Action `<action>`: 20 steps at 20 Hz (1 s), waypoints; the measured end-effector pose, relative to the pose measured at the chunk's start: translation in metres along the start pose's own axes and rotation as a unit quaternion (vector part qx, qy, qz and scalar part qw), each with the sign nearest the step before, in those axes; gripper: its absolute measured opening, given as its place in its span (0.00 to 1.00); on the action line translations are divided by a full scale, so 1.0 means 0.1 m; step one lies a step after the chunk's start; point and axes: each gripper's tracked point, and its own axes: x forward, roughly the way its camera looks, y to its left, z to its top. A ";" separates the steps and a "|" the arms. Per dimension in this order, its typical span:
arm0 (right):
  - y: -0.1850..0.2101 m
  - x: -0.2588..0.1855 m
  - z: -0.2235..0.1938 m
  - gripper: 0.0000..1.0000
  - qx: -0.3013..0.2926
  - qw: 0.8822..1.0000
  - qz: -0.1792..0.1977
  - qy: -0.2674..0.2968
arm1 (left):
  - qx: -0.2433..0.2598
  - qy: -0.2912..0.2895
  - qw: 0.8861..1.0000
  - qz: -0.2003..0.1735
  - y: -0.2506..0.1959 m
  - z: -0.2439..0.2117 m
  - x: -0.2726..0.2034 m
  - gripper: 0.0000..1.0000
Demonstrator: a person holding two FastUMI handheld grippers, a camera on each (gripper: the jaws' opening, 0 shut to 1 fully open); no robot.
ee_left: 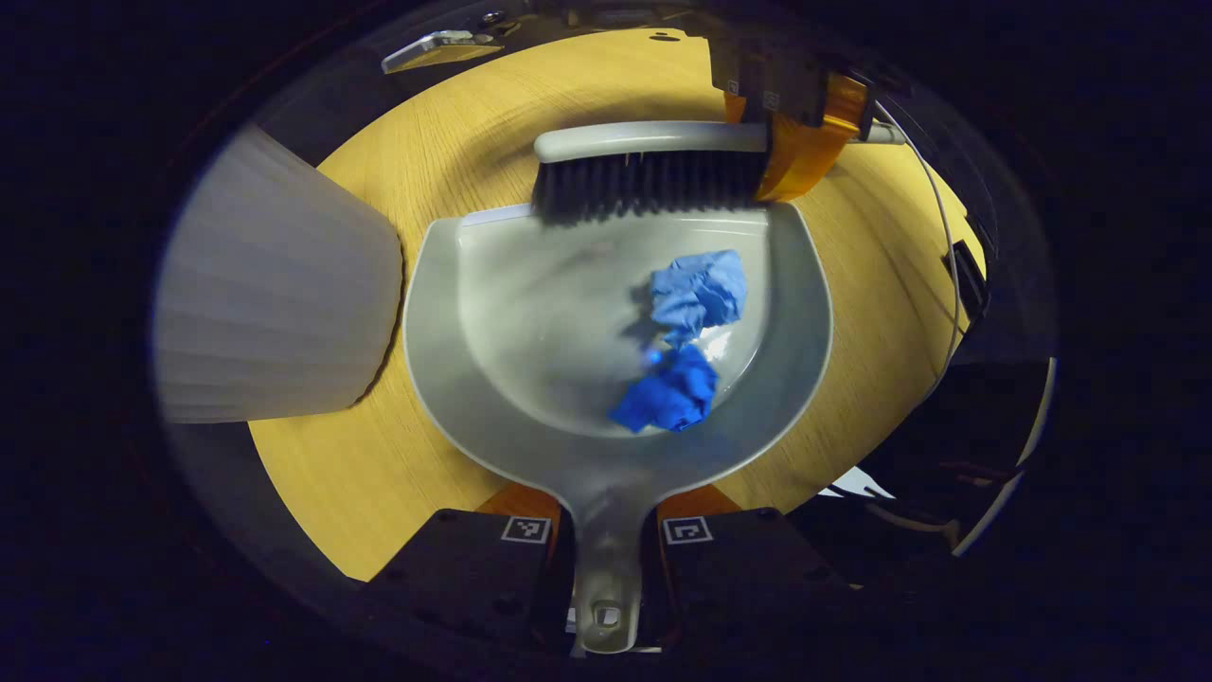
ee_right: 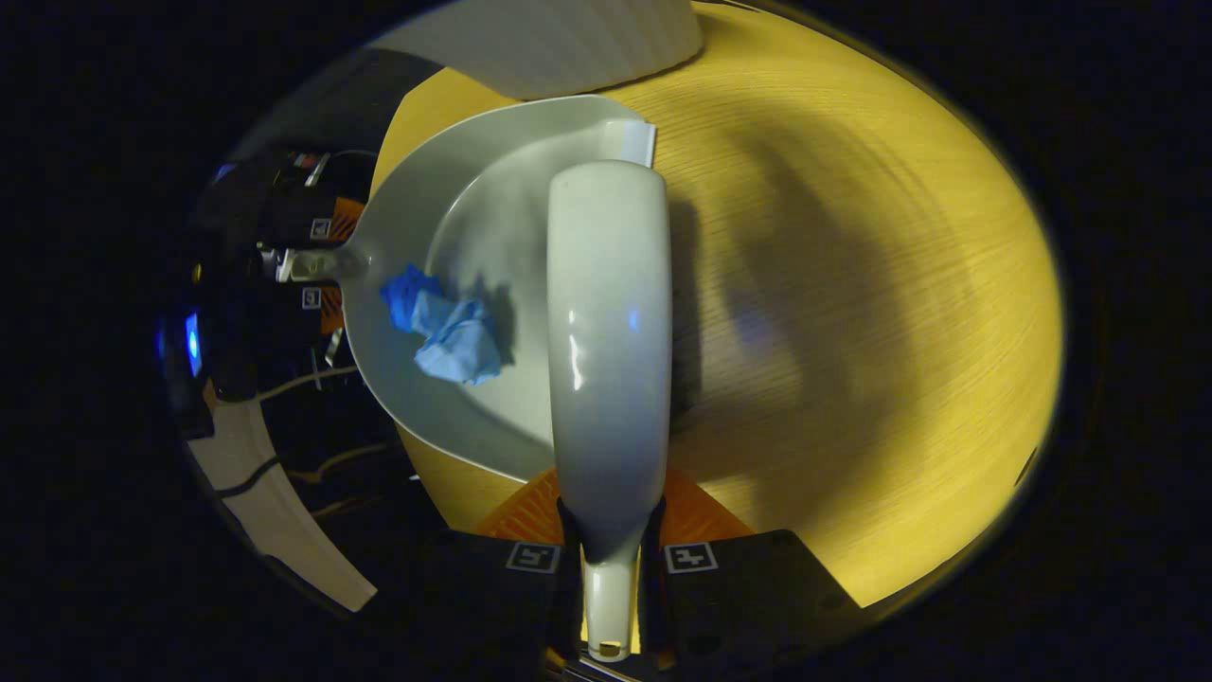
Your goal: Pick up the small broom and dustpan from the desktop, sweep the trash into the dustpan with the broom, and then empty the trash into the garbage bin.
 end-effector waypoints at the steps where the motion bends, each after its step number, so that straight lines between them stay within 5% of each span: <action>1: 0.01 -0.04 0.03 0.25 0.029 0.999 0.021 -0.031 | -0.007 -0.007 1.000 0.001 -0.01 0.01 0.00 0.27; 6: 0.07 -0.36 -0.11 0.25 0.151 0.966 0.103 -0.184 | -0.014 -0.061 0.998 0.014 0.00 0.13 -0.06 0.27; 10: 0.12 -0.59 -0.08 0.25 0.218 0.908 0.138 -0.331 | 0.006 -0.116 0.993 0.033 0.03 0.19 -0.05 0.27; 13: 0.08 -0.84 -0.18 0.24 0.236 0.859 0.141 -0.431 | 0.010 -0.161 0.986 0.046 0.05 0.22 0.00 0.27; 16: -0.10 -0.87 -0.36 0.24 0.255 0.827 0.100 -0.491 | 0.011 -0.211 0.974 0.076 0.09 0.31 -0.01 0.27; 18: -0.17 -0.77 -0.46 0.24 0.264 0.811 0.096 -0.513 | 0.015 -0.248 0.962 0.112 0.18 0.40 -0.04 0.27; 20: -0.25 -0.53 -0.53 0.24 0.265 0.808 0.088 -0.519 | 0.004 -0.280 0.949 0.143 0.28 0.51 -0.12 0.27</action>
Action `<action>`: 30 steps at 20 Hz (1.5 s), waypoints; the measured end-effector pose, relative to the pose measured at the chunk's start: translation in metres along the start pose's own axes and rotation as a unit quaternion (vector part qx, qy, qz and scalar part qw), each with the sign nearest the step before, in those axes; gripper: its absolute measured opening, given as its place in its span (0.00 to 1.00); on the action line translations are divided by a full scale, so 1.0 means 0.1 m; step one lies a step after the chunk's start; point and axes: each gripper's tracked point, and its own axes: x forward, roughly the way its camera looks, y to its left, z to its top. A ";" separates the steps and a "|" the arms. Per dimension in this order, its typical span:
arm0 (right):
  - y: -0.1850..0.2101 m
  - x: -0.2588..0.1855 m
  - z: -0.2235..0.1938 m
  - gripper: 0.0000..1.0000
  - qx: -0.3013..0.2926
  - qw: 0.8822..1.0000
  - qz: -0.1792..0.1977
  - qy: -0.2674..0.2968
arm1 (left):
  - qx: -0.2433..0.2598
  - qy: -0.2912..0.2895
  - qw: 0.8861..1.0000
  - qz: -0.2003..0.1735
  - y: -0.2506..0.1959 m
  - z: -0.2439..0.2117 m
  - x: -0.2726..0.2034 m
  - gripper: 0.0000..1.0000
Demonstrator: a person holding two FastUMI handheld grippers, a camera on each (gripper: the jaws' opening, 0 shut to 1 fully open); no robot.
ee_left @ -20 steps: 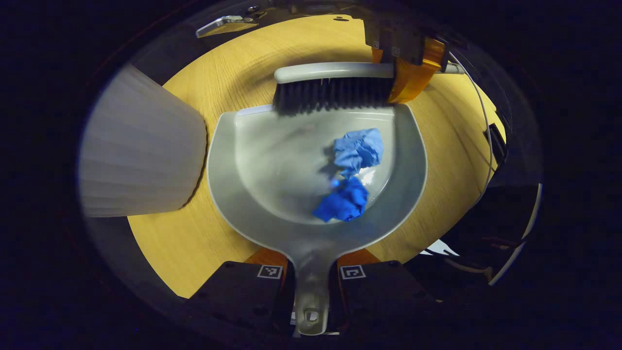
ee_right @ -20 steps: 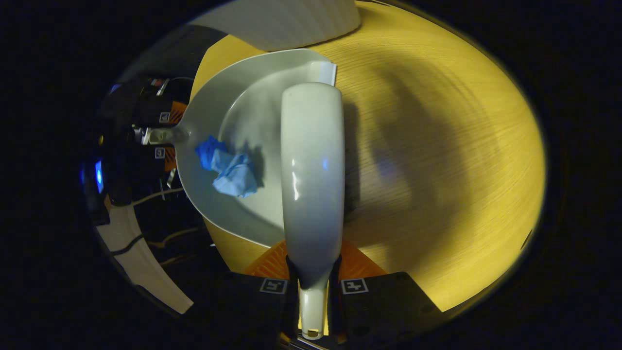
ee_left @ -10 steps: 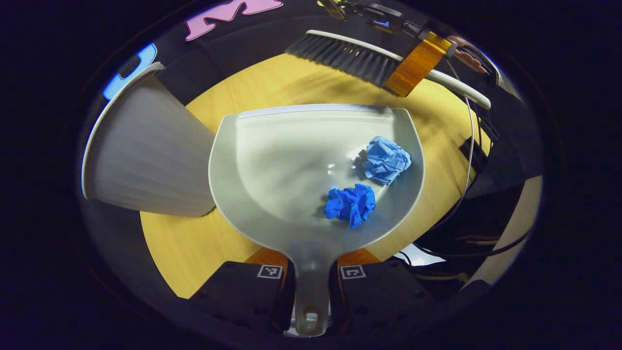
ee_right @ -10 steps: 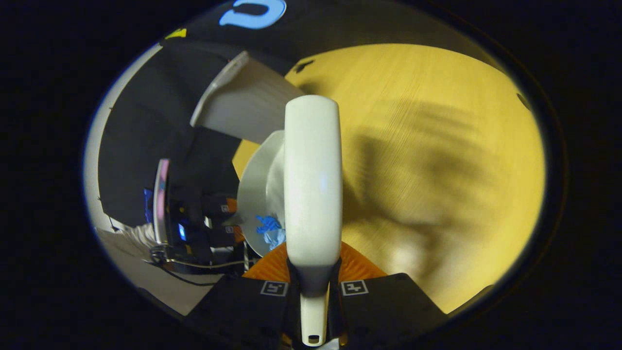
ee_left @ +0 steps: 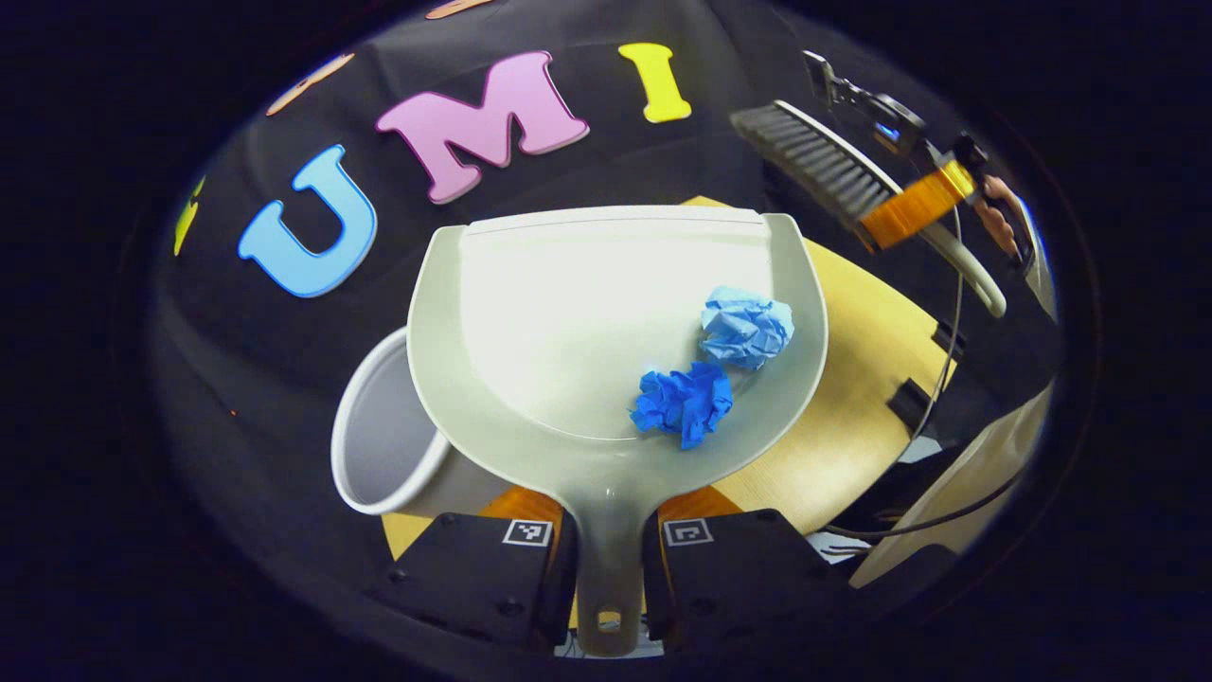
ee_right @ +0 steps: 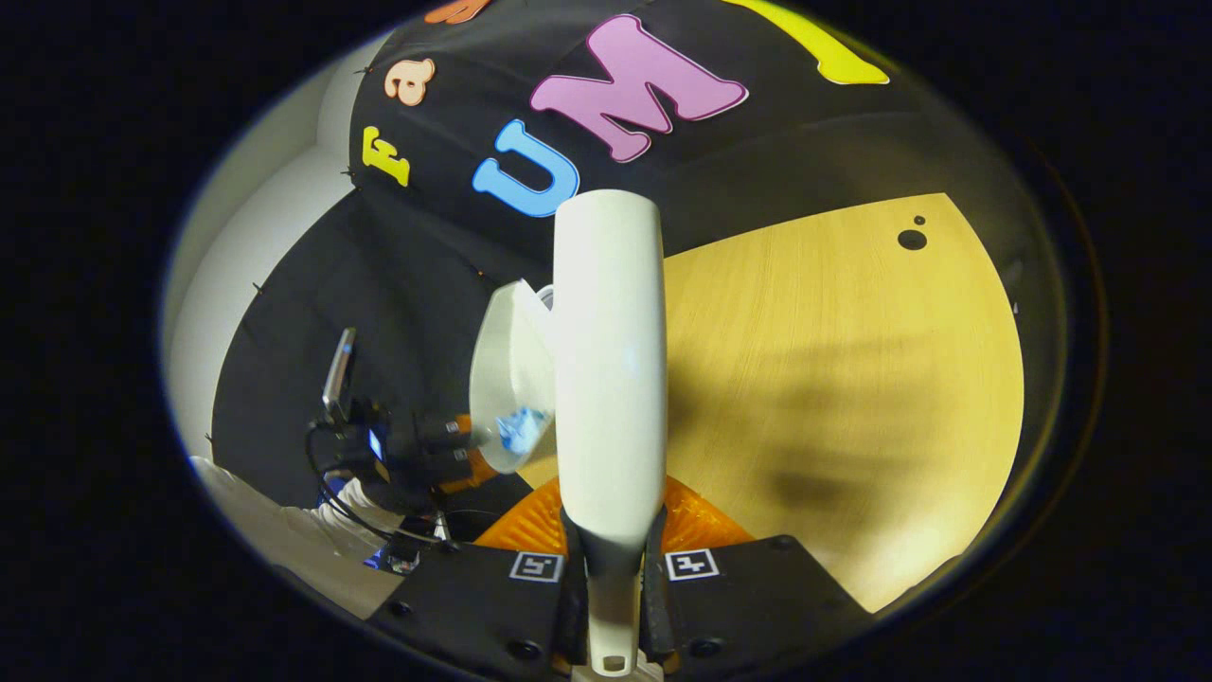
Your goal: Pick up the small broom and dustpan from the desktop, sweep the trash into the dustpan with the broom, and then empty the trash into the garbage bin.
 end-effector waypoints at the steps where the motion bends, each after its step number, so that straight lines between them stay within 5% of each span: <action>1: -0.07 0.04 -0.10 0.25 -0.001 1.000 -0.005 0.000 | -0.001 -0.010 1.000 0.016 0.09 0.02 0.05 0.27; 4: -0.10 0.15 -0.30 0.25 -0.004 1.000 -0.012 0.003 | 0.038 -0.008 0.993 0.107 0.25 -0.24 0.33 0.27; 8: -0.03 0.16 -0.30 0.25 -0.002 1.000 -0.005 0.006 | 0.106 0.059 0.971 0.204 0.30 -0.35 0.34 0.27; 13: -0.14 0.21 -0.37 0.25 0.005 1.000 -0.014 0.017 | 0.215 0.132 0.925 0.284 0.42 -0.35 0.27 0.26; 15: -0.14 0.20 -0.35 0.25 0.006 1.000 -0.014 0.020 | 0.273 0.161 0.897 0.308 0.57 -0.44 0.23 0.26; 24: -0.14 0.24 -0.41 0.25 0.001 0.999 -0.024 0.035 | 0.509 0.238 0.739 0.372 0.98 -0.65 0.09 0.26; 25: -0.16 0.25 -0.42 0.25 0.000 0.999 -0.029 0.037 | 0.520 0.236 0.730 0.375 0.98 -0.65 0.09 0.26; 26: -0.19 0.24 -0.42 0.25 0.001 0.999 -0.035 0.038 | 0.517 0.227 0.736 0.374 0.98 -0.66 0.09 0.26; 30: -0.22 0.22 -0.41 0.25 0.010 0.998 -0.044 0.036 | 0.432 0.157 0.803 0.380 0.83 -0.50 0.16 0.26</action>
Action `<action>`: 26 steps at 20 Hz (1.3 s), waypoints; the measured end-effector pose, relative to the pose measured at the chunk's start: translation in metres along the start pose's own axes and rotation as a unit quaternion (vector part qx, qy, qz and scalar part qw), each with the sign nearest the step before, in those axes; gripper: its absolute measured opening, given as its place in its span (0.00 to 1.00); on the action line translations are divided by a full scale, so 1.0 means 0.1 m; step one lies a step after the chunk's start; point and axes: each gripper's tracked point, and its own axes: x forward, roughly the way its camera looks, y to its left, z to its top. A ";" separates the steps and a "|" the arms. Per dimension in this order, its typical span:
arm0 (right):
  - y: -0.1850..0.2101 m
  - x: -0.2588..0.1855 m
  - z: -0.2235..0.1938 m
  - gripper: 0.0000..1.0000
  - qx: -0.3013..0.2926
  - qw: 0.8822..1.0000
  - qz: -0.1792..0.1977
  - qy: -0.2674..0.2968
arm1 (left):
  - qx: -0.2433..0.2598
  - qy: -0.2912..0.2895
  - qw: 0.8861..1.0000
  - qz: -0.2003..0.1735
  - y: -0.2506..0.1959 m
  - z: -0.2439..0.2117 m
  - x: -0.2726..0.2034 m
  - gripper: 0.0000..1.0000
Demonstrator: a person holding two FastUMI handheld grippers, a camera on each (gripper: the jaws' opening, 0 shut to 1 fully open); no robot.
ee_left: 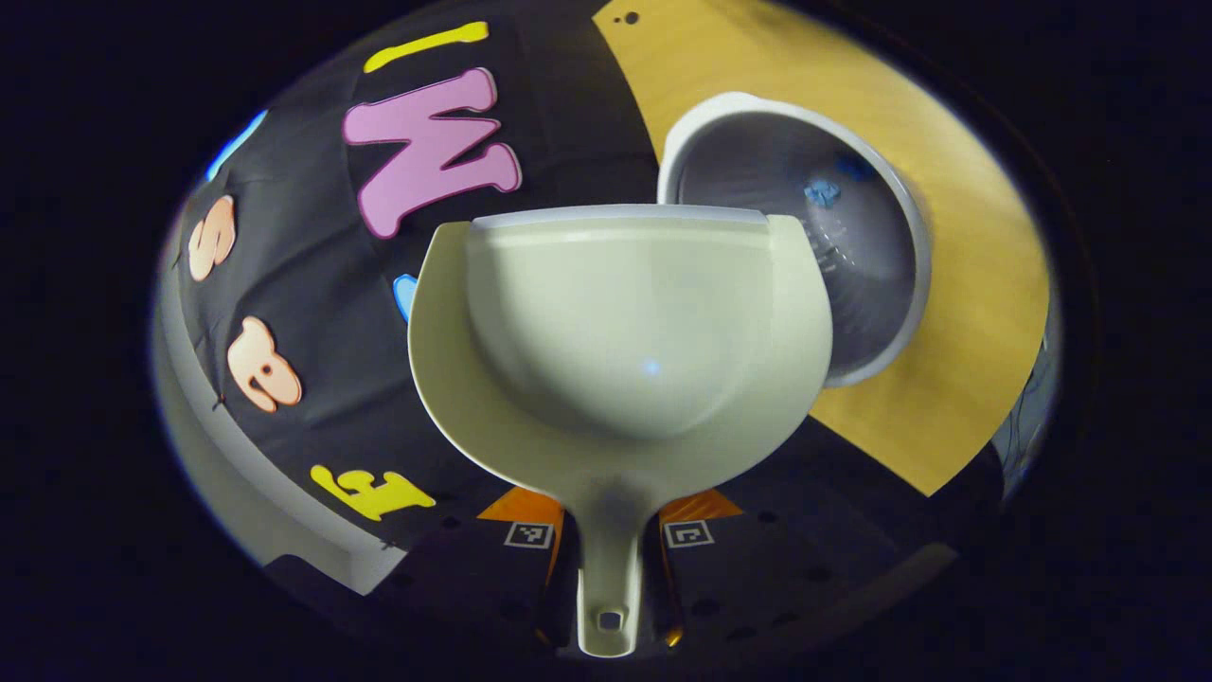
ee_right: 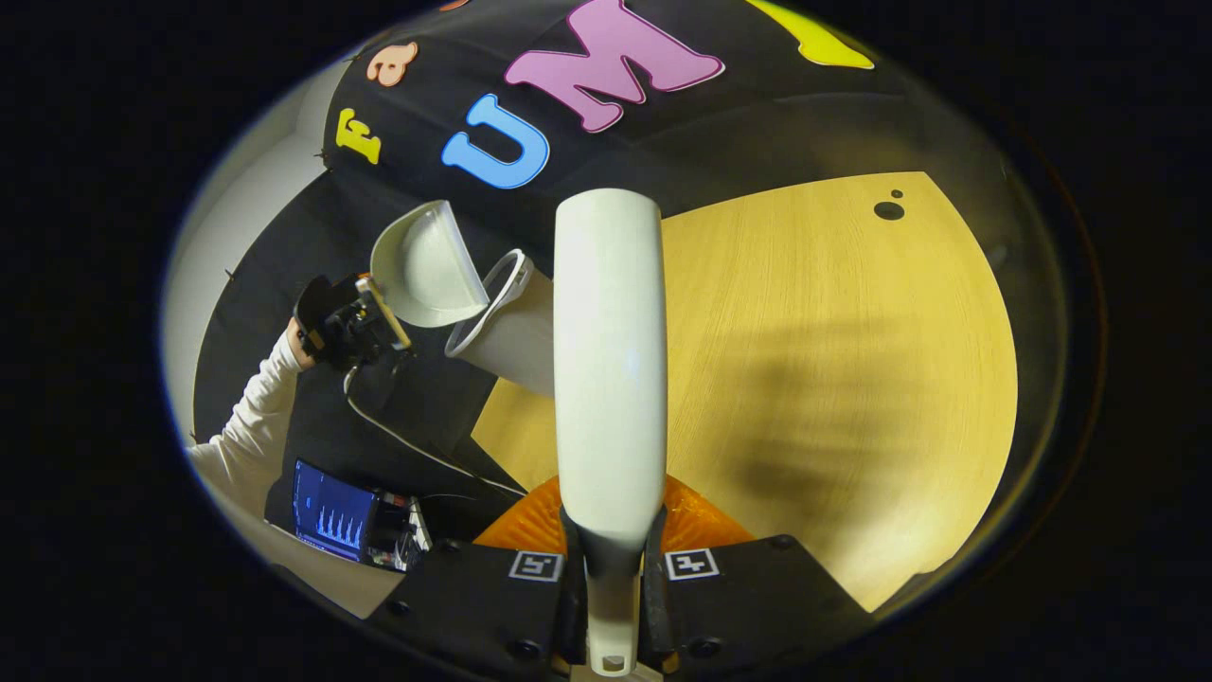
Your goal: Pick up the small broom and dustpan from the desktop, sweep the trash into the dustpan with the broom, and then empty the trash into the garbage bin.
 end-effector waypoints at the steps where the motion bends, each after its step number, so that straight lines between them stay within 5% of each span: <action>1: 0.01 0.00 0.02 0.25 0.004 1.000 -0.001 -0.001 | -0.040 -0.014 0.999 0.004 -0.01 0.07 -0.01 0.26; 4: 0.03 0.00 0.15 0.25 0.007 1.000 -0.009 -0.014 | -0.181 -0.057 0.982 -0.006 -0.02 0.36 -0.22 0.26; 6: 0.04 -0.01 0.29 0.24 0.002 0.999 -0.025 -0.034 | -0.282 -0.093 0.955 -0.019 -0.06 0.64 -0.37 0.26; 9: -0.06 0.02 0.64 0.25 -0.002 0.993 -0.079 -0.082 | -0.432 -0.139 0.884 -0.111 -0.45 1.35 -0.74 0.26; 14: -0.13 0.09 0.85 0.25 -0.001 0.984 -0.140 -0.113 | -0.553 -0.131 0.773 -0.283 -1.31 2.33 -1.29 0.26; 16: -0.30 0.16 0.79 0.25 -0.001 0.979 -0.177 -0.101 | -0.593 -0.089 0.705 -0.379 -1.83 2.65 -1.55 0.26; 17: -0.40 0.24 0.72 0.24 0.004 0.977 -0.193 -0.089 | -0.596 -0.070 0.680 -0.422 -2.10 2.82 -1.65 0.26; 18: -0.56 0.34 0.60 0.25 0.010 0.974 -0.216 -0.073 | -0.584 -0.049 0.673 -0.452 -2.38 2.94 -1.71 0.27; 21: -0.86 0.62 0.10 0.20 0.031 0.967 -0.254 -0.002 | -0.540 0.012 0.676 -0.501 -3.16 3.12 -1.67 0.26; 24: -1.09 0.82 -0.33 0.25 0.027 0.956 -0.286 0.062 | -0.540 0.072 0.635 -0.547 -3.47 3.20 -1.65 0.27; 25: -1.16 0.90 -0.47 0.25 0.030 0.952 -0.294 0.079 | -0.539 0.085 0.630 -0.553 -3.47 3.14 -1.58 0.25; 26: -1.22 0.96 -0.61 0.21 0.037 0.949 -0.300 0.095 | -0.532 0.094 0.636 -0.551 -3.51 3.12 -1.52 0.27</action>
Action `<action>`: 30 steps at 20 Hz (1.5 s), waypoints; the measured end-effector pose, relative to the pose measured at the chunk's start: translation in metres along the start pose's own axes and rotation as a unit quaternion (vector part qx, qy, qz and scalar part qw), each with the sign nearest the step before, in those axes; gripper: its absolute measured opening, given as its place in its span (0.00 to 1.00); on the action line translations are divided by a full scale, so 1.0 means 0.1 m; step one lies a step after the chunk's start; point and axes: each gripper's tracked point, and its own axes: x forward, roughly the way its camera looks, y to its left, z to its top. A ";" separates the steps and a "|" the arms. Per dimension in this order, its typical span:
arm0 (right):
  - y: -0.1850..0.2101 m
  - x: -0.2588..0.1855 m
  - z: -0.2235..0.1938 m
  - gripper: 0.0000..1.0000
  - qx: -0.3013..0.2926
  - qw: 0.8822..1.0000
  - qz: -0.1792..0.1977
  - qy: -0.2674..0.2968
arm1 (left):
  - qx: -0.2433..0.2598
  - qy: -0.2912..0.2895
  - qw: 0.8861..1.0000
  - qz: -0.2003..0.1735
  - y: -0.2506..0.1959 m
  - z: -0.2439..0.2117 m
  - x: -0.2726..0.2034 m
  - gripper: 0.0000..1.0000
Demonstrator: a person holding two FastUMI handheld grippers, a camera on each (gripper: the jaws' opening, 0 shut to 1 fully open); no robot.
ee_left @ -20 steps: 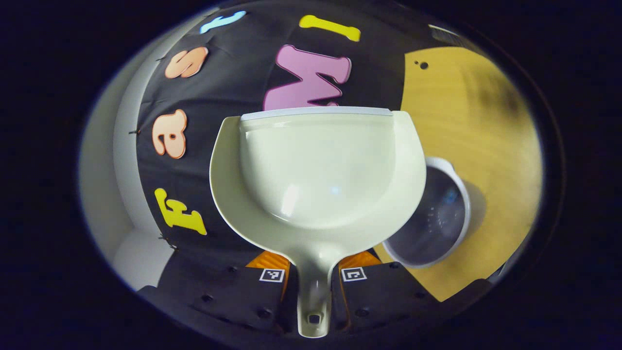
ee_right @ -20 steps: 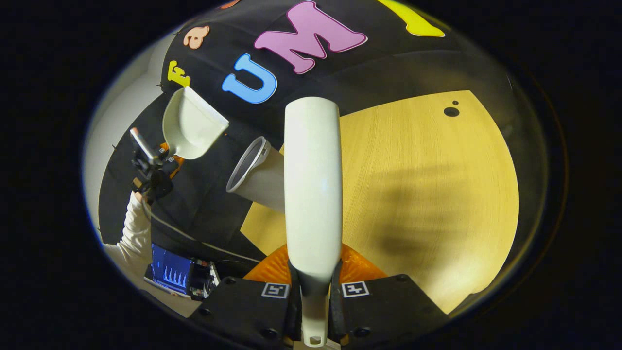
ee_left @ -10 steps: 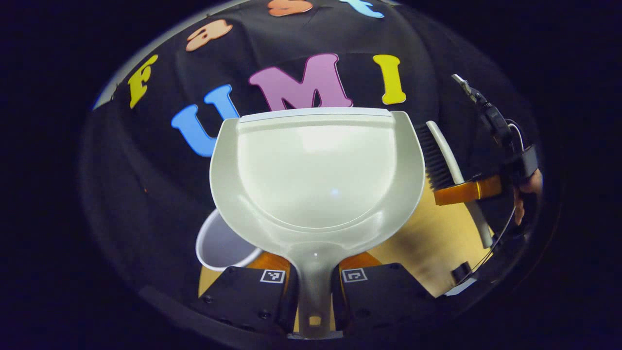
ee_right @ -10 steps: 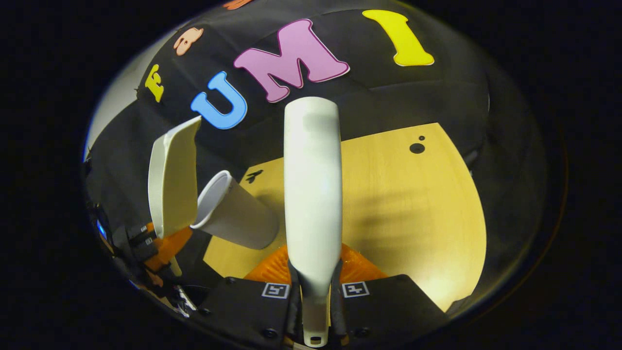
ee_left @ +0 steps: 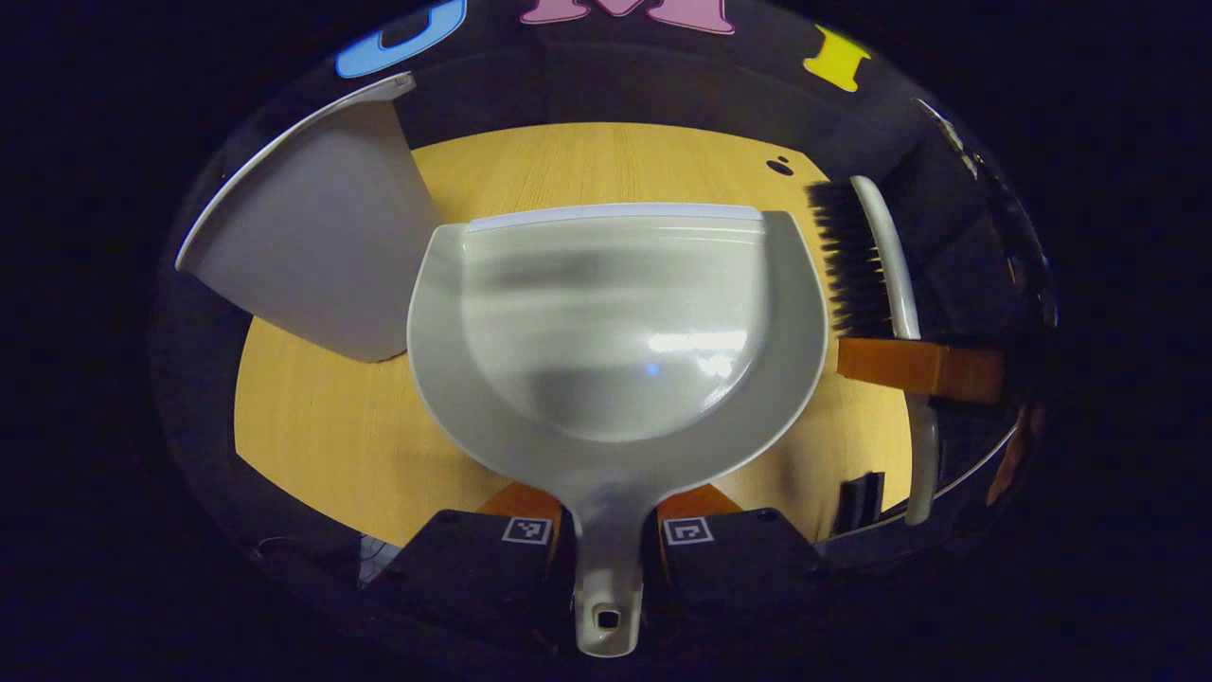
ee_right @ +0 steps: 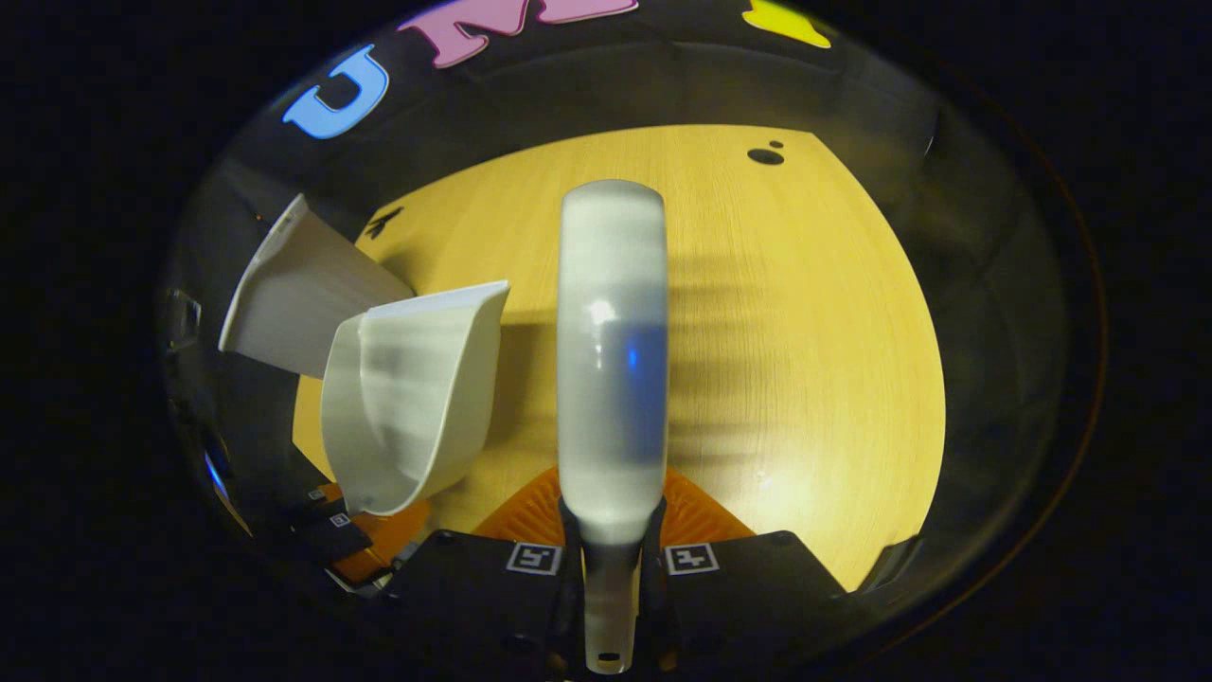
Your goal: Pick up the small broom and dustpan from the desktop, sweep the trash into the dustpan with the broom, and then empty the trash into the garbage bin.
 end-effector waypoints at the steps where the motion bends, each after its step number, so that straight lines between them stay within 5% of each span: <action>1: -0.01 0.09 -0.10 0.25 0.006 1.000 -0.007 0.018 | 0.010 0.006 1.000 0.016 -0.01 -0.03 0.03 0.27; 3: -0.01 0.24 -0.27 0.25 0.012 0.999 -0.018 0.044 | 0.027 0.017 0.999 0.035 0.00 -0.03 0.01 0.27; 7: -0.04 0.47 -0.45 0.25 0.033 0.995 -0.050 0.085 | 0.005 0.058 0.998 0.013 -0.08 -0.06 -0.04 0.27; 22: 0.05 0.61 -0.72 0.27 0.054 0.987 -0.053 0.141 | 0.023 0.112 0.993 0.010 -0.10 -0.02 -0.16 0.30; 24: 0.05 0.61 -0.72 0.33 0.050 0.987 -0.052 0.143 | 0.030 0.115 0.993 0.025 -0.01 -0.01 -0.15 0.35; 26: 0.16 0.60 -0.73 0.43 0.056 0.987 -0.037 0.148 | 0.031 0.125 0.991 0.035 0.07 -0.01 -0.18 0.58; 28: 0.10 0.61 -0.71 0.92 0.043 0.988 -0.052 0.140 | 0.020 0.155 0.988 0.002 0.03 -0.11 -0.19 0.74; 30: 0.03 0.58 -0.73 1.00 0.033 0.988 -0.065 0.139 | 0.014 0.159 0.987 -0.004 0.07 -0.17 -0.19 0.84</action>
